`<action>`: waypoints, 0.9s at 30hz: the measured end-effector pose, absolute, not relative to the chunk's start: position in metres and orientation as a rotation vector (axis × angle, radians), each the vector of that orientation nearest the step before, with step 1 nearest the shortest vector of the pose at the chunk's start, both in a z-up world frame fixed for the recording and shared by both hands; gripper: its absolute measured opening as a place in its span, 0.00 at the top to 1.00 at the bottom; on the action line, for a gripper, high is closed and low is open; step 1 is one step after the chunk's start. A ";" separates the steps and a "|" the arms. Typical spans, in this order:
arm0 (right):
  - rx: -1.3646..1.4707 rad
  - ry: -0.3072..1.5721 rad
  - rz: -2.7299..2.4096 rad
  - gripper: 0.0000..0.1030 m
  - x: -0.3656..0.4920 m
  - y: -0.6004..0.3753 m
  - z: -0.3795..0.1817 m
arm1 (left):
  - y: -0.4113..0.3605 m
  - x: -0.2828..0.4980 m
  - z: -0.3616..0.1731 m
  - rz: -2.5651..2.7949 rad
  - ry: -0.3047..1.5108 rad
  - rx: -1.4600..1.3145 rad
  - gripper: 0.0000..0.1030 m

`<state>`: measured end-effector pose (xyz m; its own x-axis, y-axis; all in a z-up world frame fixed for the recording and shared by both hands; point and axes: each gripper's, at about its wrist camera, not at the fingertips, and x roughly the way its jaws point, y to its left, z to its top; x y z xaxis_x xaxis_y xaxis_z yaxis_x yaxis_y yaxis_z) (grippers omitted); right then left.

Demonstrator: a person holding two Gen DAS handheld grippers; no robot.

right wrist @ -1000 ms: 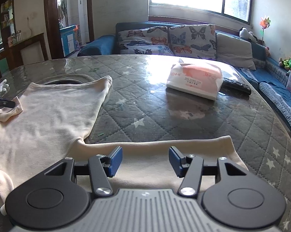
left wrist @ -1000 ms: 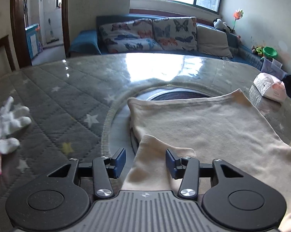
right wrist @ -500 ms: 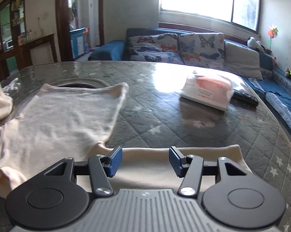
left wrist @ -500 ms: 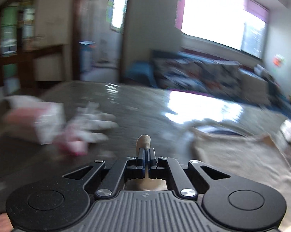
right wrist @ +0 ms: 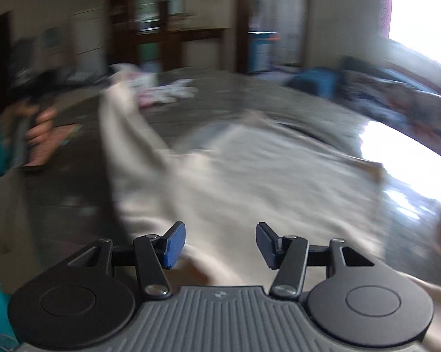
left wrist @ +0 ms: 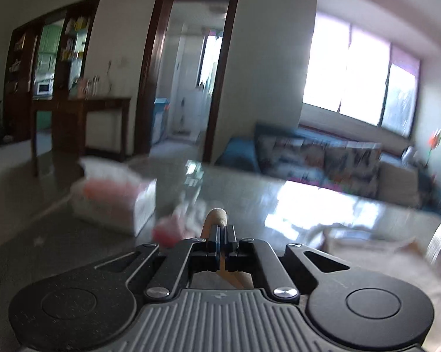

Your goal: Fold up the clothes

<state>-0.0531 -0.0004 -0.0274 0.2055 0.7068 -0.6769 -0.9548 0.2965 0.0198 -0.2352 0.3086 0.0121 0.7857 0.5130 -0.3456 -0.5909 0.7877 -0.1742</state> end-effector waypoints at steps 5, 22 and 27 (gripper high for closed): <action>-0.561 0.635 1.354 0.52 -0.084 0.042 -0.041 | 0.325 -0.234 -0.002 0.639 0.402 -0.334 0.97; -0.513 0.797 1.303 0.64 -0.067 0.029 -0.050 | 0.281 -0.175 -0.033 0.430 0.627 -0.302 0.84; -0.522 0.791 1.359 0.63 -0.080 0.016 -0.051 | 0.290 -0.189 -0.047 0.527 0.661 -0.258 0.83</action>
<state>-0.0803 0.0158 -0.0507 0.0221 0.6539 -0.7563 -0.9806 0.1617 0.1111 -0.1892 0.2905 -0.0469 0.6650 0.3811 -0.6423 -0.5411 0.8386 -0.0627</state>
